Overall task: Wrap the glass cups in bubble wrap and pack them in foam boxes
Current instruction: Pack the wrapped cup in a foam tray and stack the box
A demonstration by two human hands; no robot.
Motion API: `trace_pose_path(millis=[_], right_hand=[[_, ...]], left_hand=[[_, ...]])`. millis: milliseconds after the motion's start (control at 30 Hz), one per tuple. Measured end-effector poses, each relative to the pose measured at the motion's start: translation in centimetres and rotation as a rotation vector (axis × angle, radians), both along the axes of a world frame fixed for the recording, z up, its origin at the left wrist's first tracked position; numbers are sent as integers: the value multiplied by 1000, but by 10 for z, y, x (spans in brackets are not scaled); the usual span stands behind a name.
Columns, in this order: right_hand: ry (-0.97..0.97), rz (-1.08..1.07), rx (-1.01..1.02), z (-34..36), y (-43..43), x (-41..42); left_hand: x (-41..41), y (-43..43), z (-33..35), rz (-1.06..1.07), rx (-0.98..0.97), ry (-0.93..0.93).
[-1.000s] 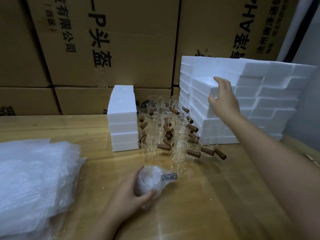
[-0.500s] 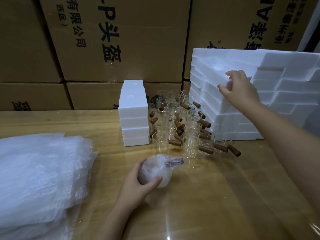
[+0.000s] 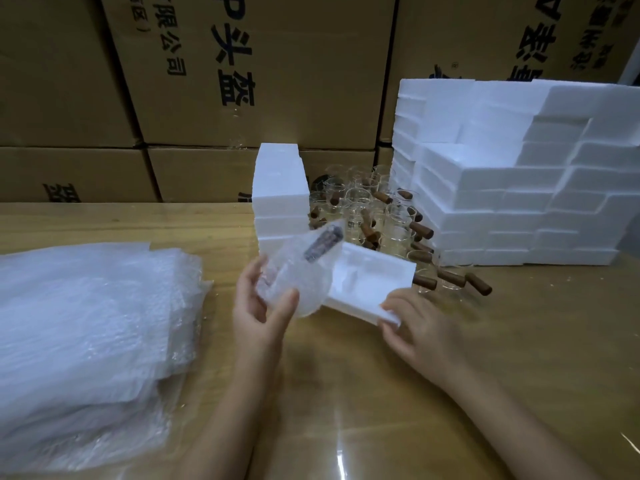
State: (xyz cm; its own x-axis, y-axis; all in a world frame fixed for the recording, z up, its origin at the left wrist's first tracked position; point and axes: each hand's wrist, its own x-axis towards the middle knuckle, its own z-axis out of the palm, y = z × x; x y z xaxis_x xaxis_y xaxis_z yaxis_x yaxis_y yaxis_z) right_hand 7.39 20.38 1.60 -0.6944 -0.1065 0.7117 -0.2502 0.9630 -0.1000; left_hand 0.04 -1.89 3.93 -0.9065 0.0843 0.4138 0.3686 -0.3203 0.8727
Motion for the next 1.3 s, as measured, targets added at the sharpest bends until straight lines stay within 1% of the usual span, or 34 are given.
trace_pose_path(millis=[100, 167, 233, 300, 400, 600, 800, 867, 1000, 1300], right_hand=[[-23, 63, -53, -10, 1, 4], [-50, 90, -87, -12, 1, 7], [-80, 117, -103, -12, 1, 10], [-109, 143, -118, -13, 1, 12], [-163, 163, -148, -13, 1, 14], [-189, 169, -175, -11, 0, 15], [-202, 160, -205, -11, -1, 14], [-212, 158, -210, -11, -1, 15], [-240, 138, -216, -11, 0, 15], [-267, 129, -220, -13, 1, 13]], left_hand=[[-4, -1, 5, 92, -1, -6], [-5, 0, 3, 105, -16, -8], [-7, 0, -5, 81, -42, -49], [-12, 0, -14, 62, -119, -92], [-18, -1, -24, 48, -281, -84], [-22, 0, -29, -73, -457, -111], [-23, -10, -28, -104, -714, -14], [-22, -9, -27, -102, -728, -2], [-24, -8, -27, -55, -767, 81], [-24, -5, -24, -16, -808, 101]])
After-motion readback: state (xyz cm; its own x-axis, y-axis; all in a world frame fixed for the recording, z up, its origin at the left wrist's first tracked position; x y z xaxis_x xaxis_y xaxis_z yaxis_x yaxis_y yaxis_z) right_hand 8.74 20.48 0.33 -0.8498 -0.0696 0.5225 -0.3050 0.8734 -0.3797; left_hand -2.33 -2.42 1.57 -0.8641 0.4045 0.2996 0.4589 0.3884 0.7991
